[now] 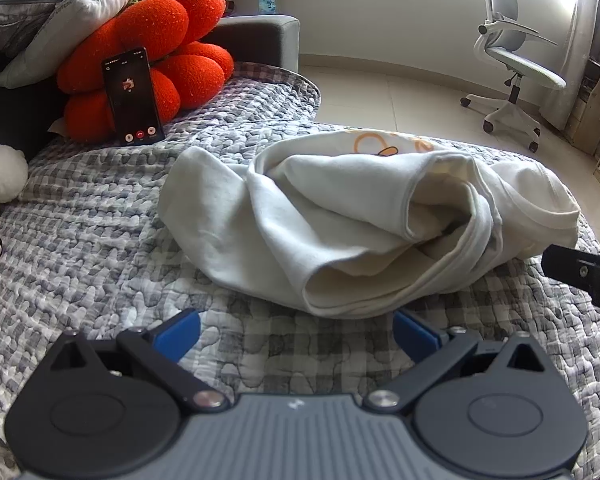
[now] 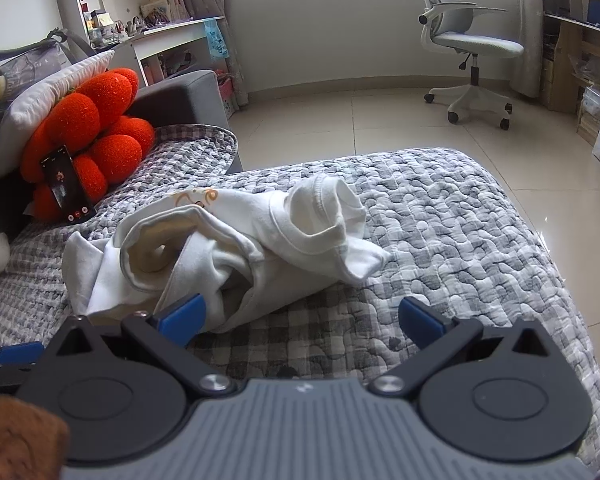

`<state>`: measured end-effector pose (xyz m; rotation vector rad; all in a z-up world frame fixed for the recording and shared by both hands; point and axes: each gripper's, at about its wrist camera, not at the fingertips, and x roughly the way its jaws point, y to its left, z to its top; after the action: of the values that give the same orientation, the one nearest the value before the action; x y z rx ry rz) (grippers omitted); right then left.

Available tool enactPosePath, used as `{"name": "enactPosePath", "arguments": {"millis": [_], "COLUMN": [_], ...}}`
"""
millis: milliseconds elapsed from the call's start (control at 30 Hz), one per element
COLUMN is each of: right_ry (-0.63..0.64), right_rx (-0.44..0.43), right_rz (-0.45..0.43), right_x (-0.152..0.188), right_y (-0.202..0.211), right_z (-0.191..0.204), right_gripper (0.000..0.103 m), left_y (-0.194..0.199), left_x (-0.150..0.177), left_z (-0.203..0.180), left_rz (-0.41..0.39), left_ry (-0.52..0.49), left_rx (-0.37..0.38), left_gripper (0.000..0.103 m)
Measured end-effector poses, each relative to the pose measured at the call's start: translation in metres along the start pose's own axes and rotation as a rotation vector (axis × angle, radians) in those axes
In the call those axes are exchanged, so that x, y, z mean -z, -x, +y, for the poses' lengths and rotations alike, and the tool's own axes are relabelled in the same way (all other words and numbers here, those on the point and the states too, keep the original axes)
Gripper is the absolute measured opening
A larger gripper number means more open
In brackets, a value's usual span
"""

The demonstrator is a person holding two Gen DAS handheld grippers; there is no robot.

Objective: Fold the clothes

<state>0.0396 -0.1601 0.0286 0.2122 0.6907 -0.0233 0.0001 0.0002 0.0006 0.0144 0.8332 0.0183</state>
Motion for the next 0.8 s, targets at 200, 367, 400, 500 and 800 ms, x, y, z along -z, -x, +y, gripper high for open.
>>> {"name": "enactPosePath", "arguments": {"millis": [200,367,400,500,800], "right_ry": [-0.001,0.015,0.020,0.035,0.073], "right_rx": [-0.011,-0.010,-0.009,-0.003,-0.005], "right_rz": [0.011,0.018,0.020,0.024,0.028], "right_x": [-0.002,-0.001,0.000,0.000,0.001], "right_y": [0.000,-0.008,-0.011,-0.015,-0.015], "right_z": [-0.001,0.003,0.004,0.006,0.013], "right_gripper": [0.103,0.103,0.103,0.103,0.103], "left_y": [0.002,0.004,0.004,0.003,-0.001], "left_x": [-0.003,-0.005,-0.005,-0.005,-0.006], "left_z": [0.001,0.003,0.005,0.008,0.006], "left_rz": [-0.008,-0.017,-0.022,-0.035,-0.032], "left_ry": [-0.003,-0.003,0.000,0.005,0.003], "left_rx": [-0.011,-0.020,-0.020,-0.027,-0.035], "left_gripper": [0.103,0.103,0.103,0.103,0.103]}}
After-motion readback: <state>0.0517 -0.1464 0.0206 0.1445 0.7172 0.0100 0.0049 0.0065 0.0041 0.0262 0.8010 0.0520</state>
